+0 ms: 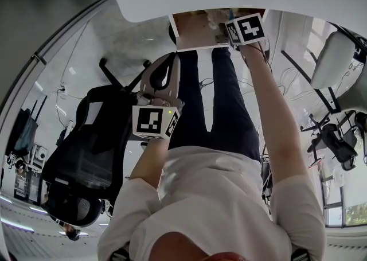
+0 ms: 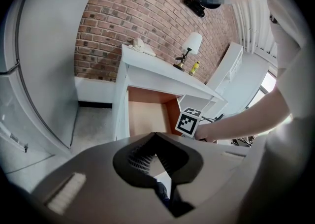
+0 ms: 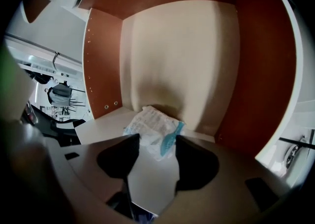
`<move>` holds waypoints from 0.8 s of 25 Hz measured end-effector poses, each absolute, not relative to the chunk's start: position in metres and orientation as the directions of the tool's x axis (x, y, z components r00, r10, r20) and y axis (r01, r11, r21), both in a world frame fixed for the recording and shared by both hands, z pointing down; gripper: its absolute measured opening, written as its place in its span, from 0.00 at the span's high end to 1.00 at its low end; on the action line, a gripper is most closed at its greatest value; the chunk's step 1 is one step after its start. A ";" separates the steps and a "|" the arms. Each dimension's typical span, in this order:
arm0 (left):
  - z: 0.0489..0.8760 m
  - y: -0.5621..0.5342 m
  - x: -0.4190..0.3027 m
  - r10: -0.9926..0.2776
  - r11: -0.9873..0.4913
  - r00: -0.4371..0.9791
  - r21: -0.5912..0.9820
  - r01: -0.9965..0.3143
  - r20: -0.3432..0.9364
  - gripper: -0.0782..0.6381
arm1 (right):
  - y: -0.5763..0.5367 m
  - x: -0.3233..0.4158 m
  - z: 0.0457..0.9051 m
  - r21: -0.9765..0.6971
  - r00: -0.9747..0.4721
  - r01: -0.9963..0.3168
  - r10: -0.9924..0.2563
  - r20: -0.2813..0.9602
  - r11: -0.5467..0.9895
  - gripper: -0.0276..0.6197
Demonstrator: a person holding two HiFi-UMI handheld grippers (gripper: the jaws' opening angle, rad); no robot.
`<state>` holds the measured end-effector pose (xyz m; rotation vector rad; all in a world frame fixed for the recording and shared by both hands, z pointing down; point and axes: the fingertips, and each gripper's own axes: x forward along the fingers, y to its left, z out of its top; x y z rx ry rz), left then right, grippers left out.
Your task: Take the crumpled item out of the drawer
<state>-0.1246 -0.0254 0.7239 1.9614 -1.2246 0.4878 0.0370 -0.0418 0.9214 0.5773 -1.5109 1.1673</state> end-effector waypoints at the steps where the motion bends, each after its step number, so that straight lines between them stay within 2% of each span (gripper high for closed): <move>1: 0.724 -0.025 -0.124 -0.591 -0.251 0.468 0.401 -0.881 0.658 0.88 | -0.043 0.038 0.921 -0.352 -0.283 -0.843 0.221 0.933 0.408 0.65; 2: 0.724 -0.025 -0.124 -0.590 -0.250 0.468 0.402 -0.881 0.658 0.88 | -0.044 0.038 0.921 -0.341 -0.271 -0.840 0.218 0.938 0.421 0.83; 5: 0.726 -0.024 -0.123 -0.586 -0.253 0.473 0.406 -0.878 0.659 0.88 | -0.045 0.038 0.922 -0.332 -0.260 -0.834 0.217 0.941 0.440 0.93; 13: 0.723 -0.025 -0.123 -0.588 -0.263 0.477 0.404 -0.876 0.653 0.88 | -0.050 0.038 0.910 -0.310 -0.256 -0.833 0.177 0.950 0.459 0.94; 20: 0.719 -0.026 -0.119 -0.601 -0.264 0.473 0.398 -0.879 0.645 0.88 | -0.056 0.040 0.880 -0.308 -0.304 -0.846 0.081 0.949 0.436 0.94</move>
